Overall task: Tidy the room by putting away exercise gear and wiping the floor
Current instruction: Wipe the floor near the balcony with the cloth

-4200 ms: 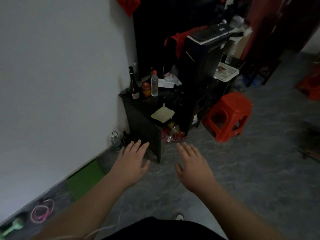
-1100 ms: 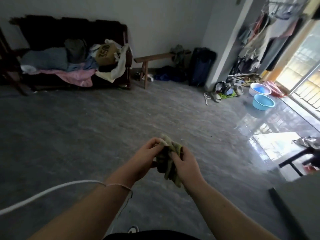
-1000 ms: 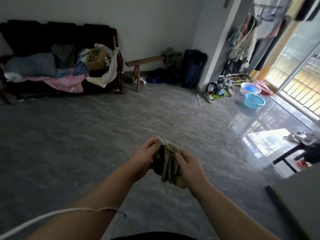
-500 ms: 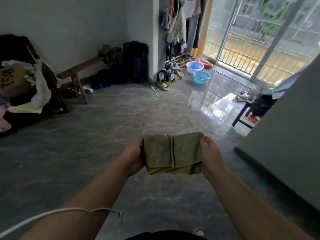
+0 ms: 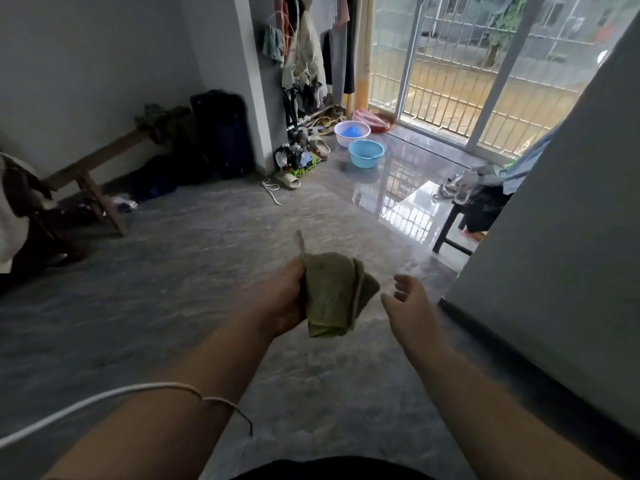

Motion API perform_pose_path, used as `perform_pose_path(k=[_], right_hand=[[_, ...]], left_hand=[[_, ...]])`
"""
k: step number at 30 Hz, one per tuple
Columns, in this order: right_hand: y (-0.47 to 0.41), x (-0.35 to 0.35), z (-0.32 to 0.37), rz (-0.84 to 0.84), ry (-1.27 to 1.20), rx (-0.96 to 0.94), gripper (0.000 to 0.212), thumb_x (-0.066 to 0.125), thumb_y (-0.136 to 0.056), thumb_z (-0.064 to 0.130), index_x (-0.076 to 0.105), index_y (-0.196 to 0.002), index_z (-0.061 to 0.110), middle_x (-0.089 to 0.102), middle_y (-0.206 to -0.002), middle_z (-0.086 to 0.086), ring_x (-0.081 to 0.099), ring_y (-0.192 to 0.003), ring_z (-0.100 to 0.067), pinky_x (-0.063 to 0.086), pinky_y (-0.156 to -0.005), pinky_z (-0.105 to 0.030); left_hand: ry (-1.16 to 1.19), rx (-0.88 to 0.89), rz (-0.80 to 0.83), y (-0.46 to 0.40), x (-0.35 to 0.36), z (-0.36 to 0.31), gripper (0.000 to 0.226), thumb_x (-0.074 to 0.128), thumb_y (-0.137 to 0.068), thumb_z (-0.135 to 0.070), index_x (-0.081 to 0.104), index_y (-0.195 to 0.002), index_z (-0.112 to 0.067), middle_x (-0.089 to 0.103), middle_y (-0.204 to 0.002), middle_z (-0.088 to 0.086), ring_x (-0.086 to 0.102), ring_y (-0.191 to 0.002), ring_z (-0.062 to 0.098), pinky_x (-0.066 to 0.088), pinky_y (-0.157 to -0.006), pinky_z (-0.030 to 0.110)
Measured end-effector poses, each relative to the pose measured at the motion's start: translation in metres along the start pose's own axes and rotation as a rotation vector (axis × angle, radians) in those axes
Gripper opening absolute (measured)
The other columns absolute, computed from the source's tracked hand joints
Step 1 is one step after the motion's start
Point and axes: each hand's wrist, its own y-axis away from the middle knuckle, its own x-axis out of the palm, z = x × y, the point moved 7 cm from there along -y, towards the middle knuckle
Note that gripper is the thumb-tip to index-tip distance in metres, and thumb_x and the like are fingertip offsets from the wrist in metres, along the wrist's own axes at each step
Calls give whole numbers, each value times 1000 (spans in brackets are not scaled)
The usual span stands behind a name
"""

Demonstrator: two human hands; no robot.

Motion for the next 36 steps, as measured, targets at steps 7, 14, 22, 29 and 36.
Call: perform_pose_path(k=[7, 14, 22, 29, 36], right_hand=[[-58, 20, 5, 161, -198, 126, 41, 60, -99, 27, 46, -136, 18, 61, -121, -8, 65, -104, -23, 60, -87, -45], [-101, 59, 13, 388, 75, 24, 77, 74, -71, 55, 44, -137, 28, 64, -122, -3, 66, -107, -17, 58, -91, -40], [-178, 108, 50, 342, -142, 210, 28, 53, -100, 13, 57, -127, 21, 66, -117, -8, 64, -111, -26, 53, -99, -43], [-229, 146, 58, 109, -450, 445, 15, 54, -100, 19, 66, -96, 10, 70, -88, -10, 67, -74, -21, 55, -69, -35], [-260, 163, 71, 128, -475, 413, 31, 52, -101, 23, 65, -123, 6, 70, -116, -20, 67, -110, -35, 54, -95, -47]], left_hand=[[-151, 19, 5, -68, 37, 5, 26, 43, -104, -34, 59, -113, -16, 71, -102, 11, 70, -89, 28, 57, -77, 49], [-294, -47, 19, -131, 18, -15, 34, 45, -103, -34, 60, -107, -3, 64, -82, 10, 66, -67, 20, 52, -53, 32], [-358, -151, 83, -215, -33, -80, 45, 59, -93, -40, 63, -116, -1, 66, -114, 27, 65, -101, 37, 53, -87, 49], [-683, 29, 96, -262, -69, -158, 23, 65, -91, -38, 61, -93, -16, 65, -79, 4, 62, -70, 11, 53, -58, 22], [-798, 287, 283, -270, -66, -214, 8, 59, -96, -34, 58, -93, -27, 63, -88, -4, 58, -73, 8, 45, -65, 22]])
